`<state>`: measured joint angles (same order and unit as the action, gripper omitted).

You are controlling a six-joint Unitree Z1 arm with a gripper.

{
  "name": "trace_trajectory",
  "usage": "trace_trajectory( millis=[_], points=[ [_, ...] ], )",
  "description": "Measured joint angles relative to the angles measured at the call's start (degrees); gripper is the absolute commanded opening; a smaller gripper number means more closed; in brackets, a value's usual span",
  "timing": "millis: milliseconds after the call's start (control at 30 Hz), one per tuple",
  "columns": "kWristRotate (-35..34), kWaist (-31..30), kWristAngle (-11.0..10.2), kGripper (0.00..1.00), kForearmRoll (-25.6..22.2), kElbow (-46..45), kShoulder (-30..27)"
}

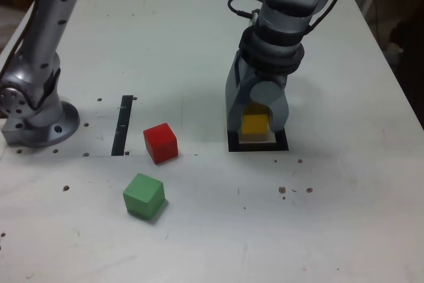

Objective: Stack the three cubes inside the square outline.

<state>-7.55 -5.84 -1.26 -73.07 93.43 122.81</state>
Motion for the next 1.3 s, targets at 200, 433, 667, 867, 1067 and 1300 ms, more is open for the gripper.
trace_trajectory(
  millis=[200,433,667,867,1067,1300],
  points=[
    [0.35,0.0,-0.1,0.12,0.36,0.22,0.0],
    [0.93,0.0,-1.12,0.12,1.37,1.76,0.0],
    [1.57,-0.23,-1.66,0.12,2.16,4.56,0.12],
    [1.68,-0.63,-1.6,0.43,2.64,5.62,1.04],
    [2.54,-0.63,-1.43,0.98,6.28,5.41,0.97],
    [2.01,-0.64,-2.41,1.0,11.1,1.19,-2.61]
  ],
)
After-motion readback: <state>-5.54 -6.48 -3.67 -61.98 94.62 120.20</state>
